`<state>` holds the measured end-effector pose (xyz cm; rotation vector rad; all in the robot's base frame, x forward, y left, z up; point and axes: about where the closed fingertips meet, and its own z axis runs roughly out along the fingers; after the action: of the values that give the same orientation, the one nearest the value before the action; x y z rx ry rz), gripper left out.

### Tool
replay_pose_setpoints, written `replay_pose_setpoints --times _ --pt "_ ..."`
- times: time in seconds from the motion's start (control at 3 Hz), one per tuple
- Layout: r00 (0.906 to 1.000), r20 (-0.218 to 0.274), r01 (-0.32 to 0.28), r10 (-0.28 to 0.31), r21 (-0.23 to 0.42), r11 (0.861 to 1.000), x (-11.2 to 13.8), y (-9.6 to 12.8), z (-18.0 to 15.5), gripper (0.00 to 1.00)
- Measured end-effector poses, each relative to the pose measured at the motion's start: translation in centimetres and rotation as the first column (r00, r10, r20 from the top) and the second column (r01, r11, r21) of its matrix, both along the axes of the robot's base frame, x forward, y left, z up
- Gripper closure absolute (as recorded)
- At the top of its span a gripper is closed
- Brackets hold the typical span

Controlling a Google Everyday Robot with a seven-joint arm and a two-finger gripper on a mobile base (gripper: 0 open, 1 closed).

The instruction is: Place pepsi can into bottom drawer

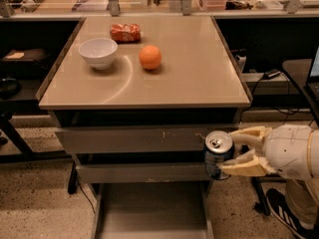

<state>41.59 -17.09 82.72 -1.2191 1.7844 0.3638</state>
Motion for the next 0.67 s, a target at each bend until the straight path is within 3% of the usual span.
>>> replay_pose_setpoints --times 0.33,0.67 --pt "0.9992 -0.040 0.000 0.000 0.008 1.000 0.9 1.0 -2.9 1.00" --pt "0.9933 -0.112 0.035 -0.032 0.032 0.999 0.7 1.7 -10.9 1.00"
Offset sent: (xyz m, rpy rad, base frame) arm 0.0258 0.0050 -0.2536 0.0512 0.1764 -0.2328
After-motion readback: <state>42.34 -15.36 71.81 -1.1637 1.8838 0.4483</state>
